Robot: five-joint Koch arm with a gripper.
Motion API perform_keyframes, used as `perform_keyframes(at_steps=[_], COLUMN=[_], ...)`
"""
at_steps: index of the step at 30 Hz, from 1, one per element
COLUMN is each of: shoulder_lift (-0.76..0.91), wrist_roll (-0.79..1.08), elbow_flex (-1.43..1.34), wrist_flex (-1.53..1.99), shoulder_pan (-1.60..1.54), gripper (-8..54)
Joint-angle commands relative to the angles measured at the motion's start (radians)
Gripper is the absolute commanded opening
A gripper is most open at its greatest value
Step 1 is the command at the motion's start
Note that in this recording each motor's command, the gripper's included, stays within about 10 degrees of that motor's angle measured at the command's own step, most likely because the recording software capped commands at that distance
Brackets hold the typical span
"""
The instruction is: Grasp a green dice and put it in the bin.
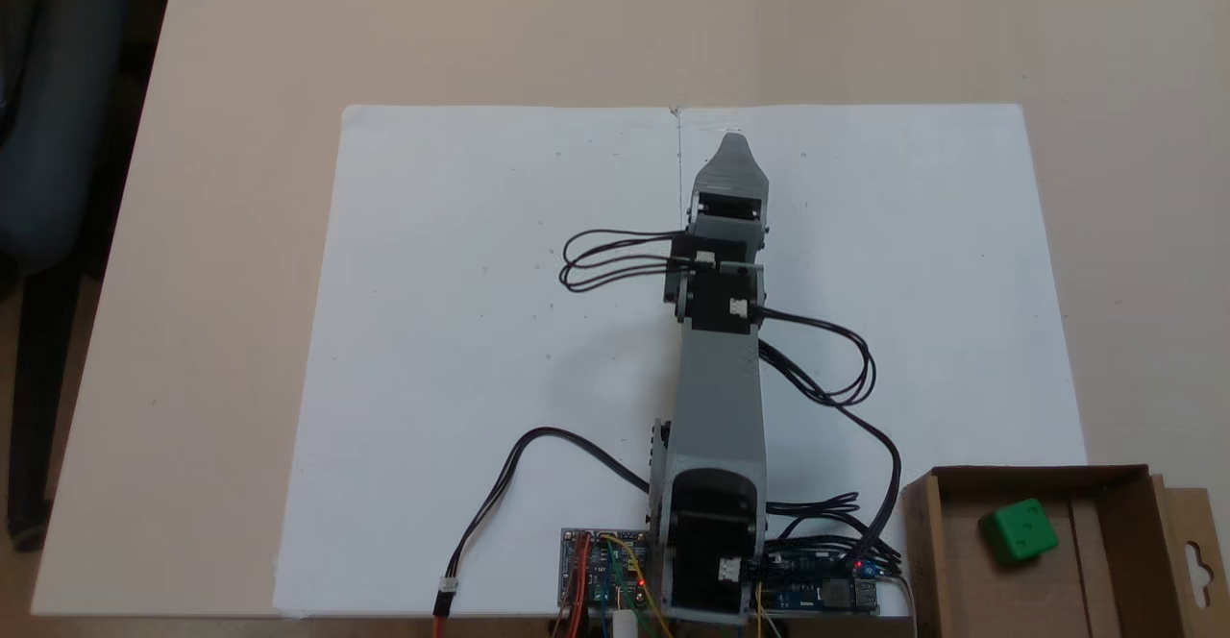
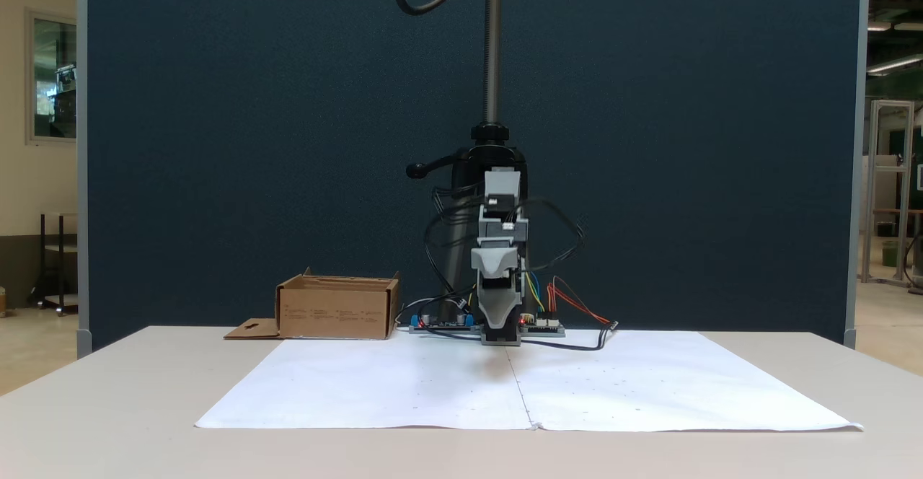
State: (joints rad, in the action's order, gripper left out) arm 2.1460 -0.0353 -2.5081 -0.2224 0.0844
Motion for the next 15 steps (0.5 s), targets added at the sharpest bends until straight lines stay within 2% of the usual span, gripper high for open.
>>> perform_keyframes(at_steps=[1, 15], shoulder_lift=[0.06, 0.195], wrist_roll=[0.002, 0.02], elbow_flex=[-0.014, -0.275], wrist_flex=[-0.167, -0.619], shoulder_pan=[0.003, -0.003], gripper=[43.2, 43.3])
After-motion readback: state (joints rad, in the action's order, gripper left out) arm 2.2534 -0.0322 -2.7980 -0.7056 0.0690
